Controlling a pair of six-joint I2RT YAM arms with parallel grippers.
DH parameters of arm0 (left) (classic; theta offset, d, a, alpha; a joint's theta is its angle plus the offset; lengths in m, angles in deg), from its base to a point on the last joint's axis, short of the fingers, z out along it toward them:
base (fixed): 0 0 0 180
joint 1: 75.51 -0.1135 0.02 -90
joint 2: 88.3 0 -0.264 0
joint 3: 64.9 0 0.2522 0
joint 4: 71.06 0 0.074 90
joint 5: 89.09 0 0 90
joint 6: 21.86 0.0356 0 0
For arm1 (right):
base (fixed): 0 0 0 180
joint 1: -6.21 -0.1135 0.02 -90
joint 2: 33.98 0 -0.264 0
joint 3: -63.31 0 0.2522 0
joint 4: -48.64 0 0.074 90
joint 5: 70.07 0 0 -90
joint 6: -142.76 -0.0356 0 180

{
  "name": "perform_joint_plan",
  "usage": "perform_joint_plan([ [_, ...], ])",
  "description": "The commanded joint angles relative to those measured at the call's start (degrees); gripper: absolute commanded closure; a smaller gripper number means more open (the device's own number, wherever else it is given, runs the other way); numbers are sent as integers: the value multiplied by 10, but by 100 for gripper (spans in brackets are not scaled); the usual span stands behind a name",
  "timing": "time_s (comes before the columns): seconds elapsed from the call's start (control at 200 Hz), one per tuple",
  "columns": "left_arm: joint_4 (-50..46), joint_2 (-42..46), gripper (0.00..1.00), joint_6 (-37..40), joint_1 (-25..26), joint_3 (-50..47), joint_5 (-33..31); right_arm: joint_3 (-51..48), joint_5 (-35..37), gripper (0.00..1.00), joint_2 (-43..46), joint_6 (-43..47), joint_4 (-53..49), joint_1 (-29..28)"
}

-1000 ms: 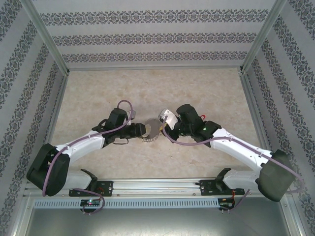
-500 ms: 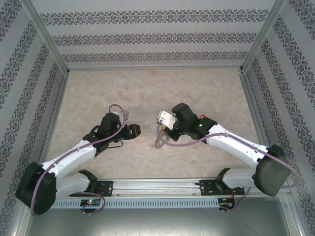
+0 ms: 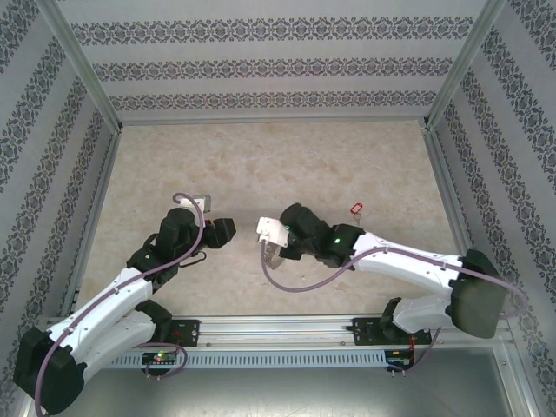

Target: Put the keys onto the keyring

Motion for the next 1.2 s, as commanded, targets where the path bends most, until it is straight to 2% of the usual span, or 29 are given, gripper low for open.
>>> perform_joint_plan([
  [0.0,9,11,48,69,-3,3,45,-4,-242,100,53,-65,12,56],
  [0.055,15,13,49,95,-3,8,67,-1,-324,100,61,-68,-3,90],
  [0.225,37,13,50,187,-3,25,155,8,-455,100,61,-56,-53,151],
  [0.42,27,13,51,289,-3,45,247,-5,-468,100,54,-48,-40,169],
  [0.649,-6,2,52,327,-3,60,275,-6,-366,100,48,-25,-43,148],
  [0.884,-13,-12,58,418,-2,65,339,-12,-359,100,52,57,-58,134],
  [1.004,-38,-26,59,457,-3,83,343,-25,-313,100,57,115,-58,115],
  [1.194,-50,-68,60,469,-1,107,355,-23,-276,100,51,104,-40,118],
])
